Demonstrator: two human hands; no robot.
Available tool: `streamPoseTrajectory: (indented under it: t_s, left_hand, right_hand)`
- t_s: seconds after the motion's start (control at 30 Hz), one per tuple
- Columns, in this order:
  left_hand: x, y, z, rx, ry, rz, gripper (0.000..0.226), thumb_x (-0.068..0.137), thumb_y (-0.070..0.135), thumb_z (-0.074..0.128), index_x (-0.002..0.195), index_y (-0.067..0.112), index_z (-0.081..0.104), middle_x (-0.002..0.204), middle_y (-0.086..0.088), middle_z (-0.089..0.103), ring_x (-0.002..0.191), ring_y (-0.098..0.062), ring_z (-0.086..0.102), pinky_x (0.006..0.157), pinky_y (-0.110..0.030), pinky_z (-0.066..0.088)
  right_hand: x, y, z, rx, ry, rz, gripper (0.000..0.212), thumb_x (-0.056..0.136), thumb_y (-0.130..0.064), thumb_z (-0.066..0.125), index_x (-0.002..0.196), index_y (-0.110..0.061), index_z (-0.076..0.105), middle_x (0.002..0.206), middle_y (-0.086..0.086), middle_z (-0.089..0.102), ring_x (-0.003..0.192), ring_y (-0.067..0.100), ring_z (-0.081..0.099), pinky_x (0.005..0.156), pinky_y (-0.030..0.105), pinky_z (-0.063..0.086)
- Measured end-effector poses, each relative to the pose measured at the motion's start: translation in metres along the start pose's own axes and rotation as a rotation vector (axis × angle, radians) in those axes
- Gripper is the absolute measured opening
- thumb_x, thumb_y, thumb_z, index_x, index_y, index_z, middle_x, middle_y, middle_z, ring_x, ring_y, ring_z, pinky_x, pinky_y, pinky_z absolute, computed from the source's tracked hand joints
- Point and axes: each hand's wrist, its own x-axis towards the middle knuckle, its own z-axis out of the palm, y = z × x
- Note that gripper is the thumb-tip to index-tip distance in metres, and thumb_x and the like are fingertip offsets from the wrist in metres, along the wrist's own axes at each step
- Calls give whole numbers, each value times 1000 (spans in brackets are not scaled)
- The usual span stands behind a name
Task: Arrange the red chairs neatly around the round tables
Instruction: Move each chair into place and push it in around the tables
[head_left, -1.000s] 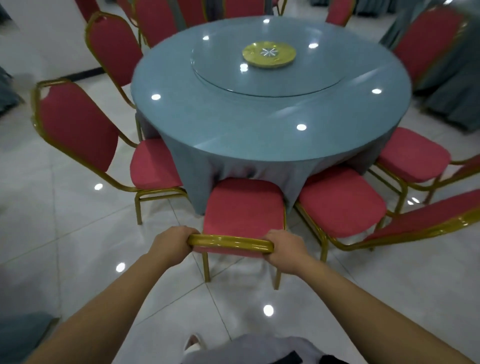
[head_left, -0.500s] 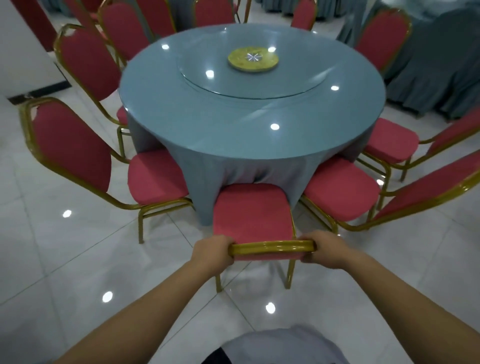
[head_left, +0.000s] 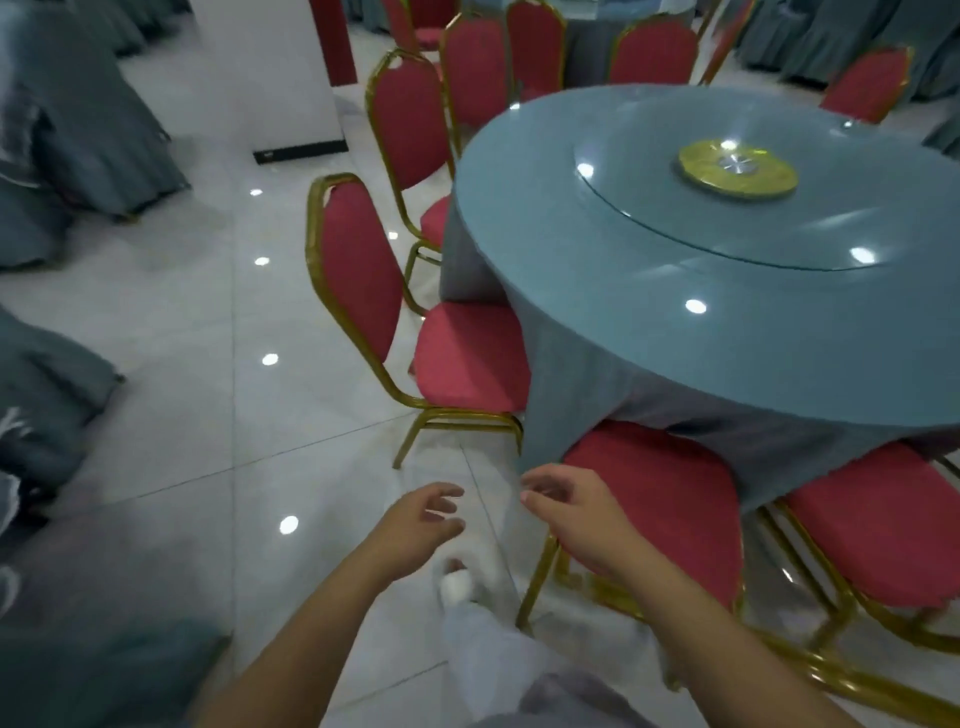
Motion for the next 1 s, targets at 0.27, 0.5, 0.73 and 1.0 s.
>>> streamPoseTrajectory:
  t_s: [0.27, 0.5, 0.73, 1.0]
  left_hand:
    - [66, -9, -180, -53, 246, -143, 25, 91, 31, 69, 115, 38, 64, 112, 10, 66, 97, -8, 65, 69, -18, 49]
    - [131, 12, -310, -81, 410, -183, 28, 91, 26, 68, 114, 41, 63, 111, 11, 66, 96, -3, 66, 75, -21, 53]
    - [188, 3, -368, -158, 404, -240, 25, 92, 22, 66, 110, 41, 65, 110, 7, 67, 98, -10, 66, 87, -32, 56]
    - [310, 24, -473, -130, 225, -154, 26, 92, 16, 66, 109, 36, 66, 110, 2, 68, 100, -13, 65, 74, -25, 53]
  right_hand:
    - [210, -67, 112, 86, -125, 18, 45, 84, -32, 76, 125, -28, 59, 120, -6, 61, 104, 11, 61, 81, 24, 48]
    - [392, -176, 186, 43, -171, -8, 99, 73, -46, 79, 154, -26, 25, 149, -1, 42, 131, 21, 48, 101, 37, 48]
    - [502, -237, 252, 56, -162, 185, 113, 72, -50, 80, 158, -26, 10, 159, 5, 29, 142, 35, 36, 112, 53, 38]
    - [535, -228, 308, -195, 70, 271, 68, 86, -32, 70, 144, -18, 38, 131, 7, 57, 118, 33, 59, 100, 48, 50]
